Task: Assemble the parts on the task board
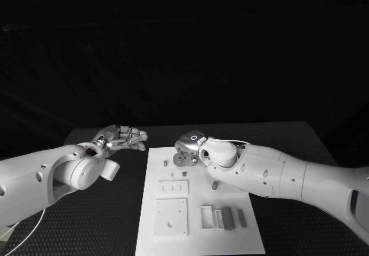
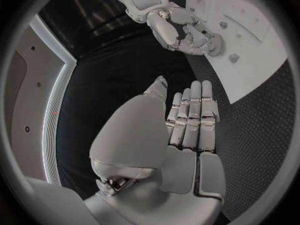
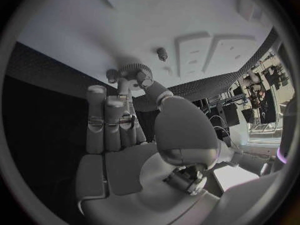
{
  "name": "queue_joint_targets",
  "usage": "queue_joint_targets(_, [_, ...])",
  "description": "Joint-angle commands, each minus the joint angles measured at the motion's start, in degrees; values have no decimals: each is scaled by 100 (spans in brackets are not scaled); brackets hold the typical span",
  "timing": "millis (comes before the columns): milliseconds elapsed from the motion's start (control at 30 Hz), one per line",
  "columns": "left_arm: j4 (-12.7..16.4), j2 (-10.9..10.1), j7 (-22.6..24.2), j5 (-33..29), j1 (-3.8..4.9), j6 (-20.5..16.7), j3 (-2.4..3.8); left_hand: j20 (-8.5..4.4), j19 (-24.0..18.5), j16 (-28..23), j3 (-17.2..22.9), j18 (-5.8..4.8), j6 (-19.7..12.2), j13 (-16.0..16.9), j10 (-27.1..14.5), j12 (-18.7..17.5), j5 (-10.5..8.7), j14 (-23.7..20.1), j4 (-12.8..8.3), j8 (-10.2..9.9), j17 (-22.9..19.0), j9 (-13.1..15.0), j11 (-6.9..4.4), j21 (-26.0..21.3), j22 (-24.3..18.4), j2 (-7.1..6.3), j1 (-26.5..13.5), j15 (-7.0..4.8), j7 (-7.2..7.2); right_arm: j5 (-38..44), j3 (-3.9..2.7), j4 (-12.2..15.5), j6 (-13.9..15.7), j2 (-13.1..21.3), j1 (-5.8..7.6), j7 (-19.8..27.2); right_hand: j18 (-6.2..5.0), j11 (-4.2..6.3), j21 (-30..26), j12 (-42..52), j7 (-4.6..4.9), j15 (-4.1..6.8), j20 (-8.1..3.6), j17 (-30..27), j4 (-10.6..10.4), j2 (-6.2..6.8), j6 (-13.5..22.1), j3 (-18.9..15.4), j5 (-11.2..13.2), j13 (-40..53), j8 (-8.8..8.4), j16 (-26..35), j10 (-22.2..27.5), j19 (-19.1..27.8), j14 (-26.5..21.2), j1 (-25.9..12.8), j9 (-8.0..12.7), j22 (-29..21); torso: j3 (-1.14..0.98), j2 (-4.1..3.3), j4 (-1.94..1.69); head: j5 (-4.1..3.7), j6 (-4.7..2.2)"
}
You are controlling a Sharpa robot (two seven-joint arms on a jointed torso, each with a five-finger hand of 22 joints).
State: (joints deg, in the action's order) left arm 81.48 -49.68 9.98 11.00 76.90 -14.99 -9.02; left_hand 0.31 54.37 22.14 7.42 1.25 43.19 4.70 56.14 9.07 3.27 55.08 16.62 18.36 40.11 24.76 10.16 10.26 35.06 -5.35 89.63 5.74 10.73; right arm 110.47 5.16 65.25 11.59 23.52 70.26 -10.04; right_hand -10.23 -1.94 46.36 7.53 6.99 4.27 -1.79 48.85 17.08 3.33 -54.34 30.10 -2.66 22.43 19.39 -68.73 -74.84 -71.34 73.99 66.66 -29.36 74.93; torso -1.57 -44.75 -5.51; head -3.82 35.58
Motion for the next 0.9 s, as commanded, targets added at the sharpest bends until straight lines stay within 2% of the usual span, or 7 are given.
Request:
queue_joint_targets(33, [17,3,33,18,8,79,5,-24,35,-32,35,75,-3,-7,-6,-30,-18,53,-7,-23,10,-8,37,-31,8,12,-61,7,53,59,51,-59,-356,32,-65,-108,-477,-6,34,12,-66,10,-13,-10,-31,-23,-336,3,-10,8,22,-6,-25,41,-14,-21,-423,120,2,-3,0,-1,4])
queue_joint_targets(367, [26,-10,33,18,8,77,5,-24,35,-37,36,75,-3,-8,-5,-32,-18,54,-7,-24,14,-8,37,-32,9,11,-62,7,53,-88,52,-23,-470,71,-69,-20,-477,-11,35,1,-62,6,-5,-16,-39,14,-332,-15,-10,10,12,-1,-23,48,-20,-59,-425,118,2,-1,1,-3,13])
queue_joint_targets(533, [27,-13,31,18,9,77,5,-24,35,-39,36,75,-3,-8,-5,-32,-18,55,-7,-24,17,-8,37,-33,9,11,-62,7,53,-172,53,-5,-395,70,-71,-3,-477,-48,17,-68,-15,-30,8,-36,-83,206,-240,-77,-10,-4,-57,16,57,62,-38,-263,-413,103,-1,-1,2,0,19])
queue_joint_targets(733, [25,-15,29,18,9,81,5,-24,35,-41,37,75,-3,-8,-4,-33,-18,55,-7,-24,20,-8,37,-34,9,11,-62,7,53,-211,53,-19,-321,66,-72,-17,-477,-86,-14,-141,81,-67,-18,-58,-256,454,-37,-26,-10,-14,-194,11,123,40,-33,-535,-376,84,1,1,-3,-10,25])
queue_joint_targets(900, [27,-17,27,18,9,81,5,-24,35,-43,37,75,-3,-8,-4,-33,-18,56,-7,-25,22,-8,37,-34,10,10,-63,7,53,-266,54,-32,-278,47,-75,-13,-477,-91,-28,-162,136,-72,-37,-67,-325,558,91,32,-10,-8,-278,5,123,30,-36,-596,-346,84,1,-1,-4,-12,27])
